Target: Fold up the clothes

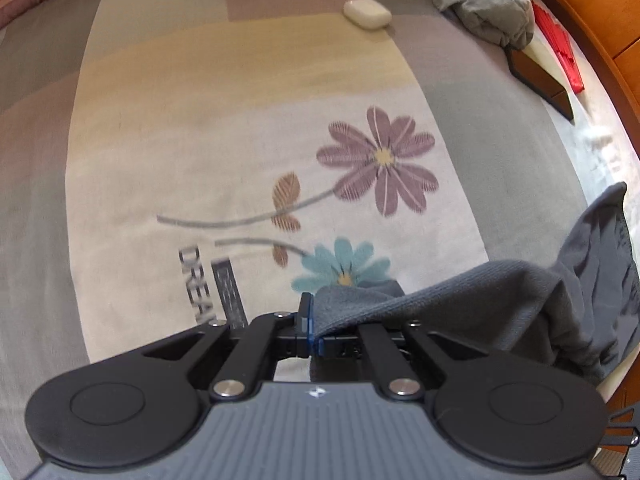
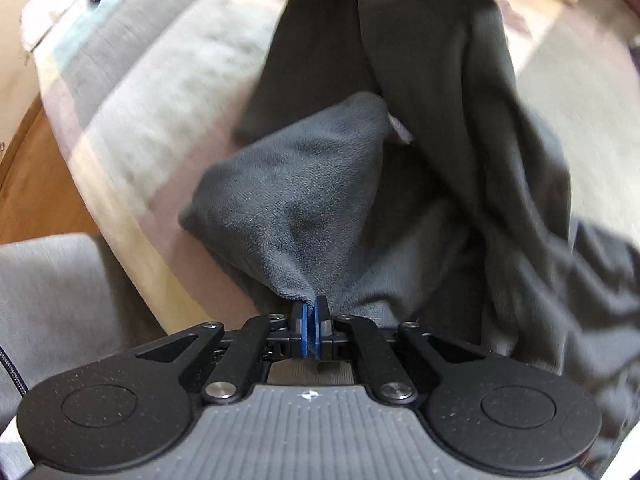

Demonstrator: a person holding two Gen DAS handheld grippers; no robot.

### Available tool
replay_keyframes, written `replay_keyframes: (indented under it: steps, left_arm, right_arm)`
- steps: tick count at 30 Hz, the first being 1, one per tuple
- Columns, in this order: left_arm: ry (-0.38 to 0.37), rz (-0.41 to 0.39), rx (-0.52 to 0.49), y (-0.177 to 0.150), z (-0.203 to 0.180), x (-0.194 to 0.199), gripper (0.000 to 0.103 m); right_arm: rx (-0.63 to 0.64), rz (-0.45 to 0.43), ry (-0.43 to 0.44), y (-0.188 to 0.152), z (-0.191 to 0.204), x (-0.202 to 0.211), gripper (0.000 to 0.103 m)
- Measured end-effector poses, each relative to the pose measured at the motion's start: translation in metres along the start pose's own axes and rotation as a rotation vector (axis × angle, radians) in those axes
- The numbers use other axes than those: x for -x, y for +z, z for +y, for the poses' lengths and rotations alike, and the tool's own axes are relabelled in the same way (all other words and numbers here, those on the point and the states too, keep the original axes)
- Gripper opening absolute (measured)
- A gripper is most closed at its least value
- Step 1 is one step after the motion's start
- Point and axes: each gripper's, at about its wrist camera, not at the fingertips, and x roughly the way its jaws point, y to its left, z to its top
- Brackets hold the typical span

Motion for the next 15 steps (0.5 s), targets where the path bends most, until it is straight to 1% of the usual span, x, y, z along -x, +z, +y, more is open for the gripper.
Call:
replay_keyframes:
  steps: [1,3,5,6,9,12,14,15]
  left_arm:
    - [-0.004,-0.004,-0.004,0.000,-0.001,-0.003,0.000]
    - [-0.013,-0.010,-0.025,-0.004,-0.006,-0.008,0.001]
    - [-0.013,-0.034,-0.028,-0.015,-0.008,-0.009,0.001]
    - [-0.020,-0.046,-0.020,-0.021,-0.006,-0.007,0.002]
    - [-0.055,-0.055,0.058,-0.044,0.006,-0.002,0.007]
    - [-0.087,-0.060,0.132,-0.071,0.016,0.001,0.010]
    - [-0.103,-0.057,0.181,-0.090,0.021,0.001,0.011]
    - [-0.123,-0.053,0.210,-0.099,0.022,-0.001,0.011]
  right_arm:
    - [-0.017,0.000,0.007,-0.002,-0.002,0.001,0.005]
    - [-0.052,-0.001,0.020,-0.007,-0.006,0.004,0.010]
    - [-0.087,-0.001,0.033,-0.011,-0.010,0.007,0.015]
    - [-0.104,-0.002,0.039,-0.014,-0.012,0.008,0.015]
    - [-0.155,-0.015,0.064,-0.018,-0.017,0.016,0.019]
    - [-0.187,-0.077,0.073,-0.017,-0.022,0.032,0.024]
    - [-0.205,-0.115,0.075,-0.017,-0.025,0.041,0.026]
    - [-0.209,-0.130,0.076,-0.016,-0.026,0.043,0.026]
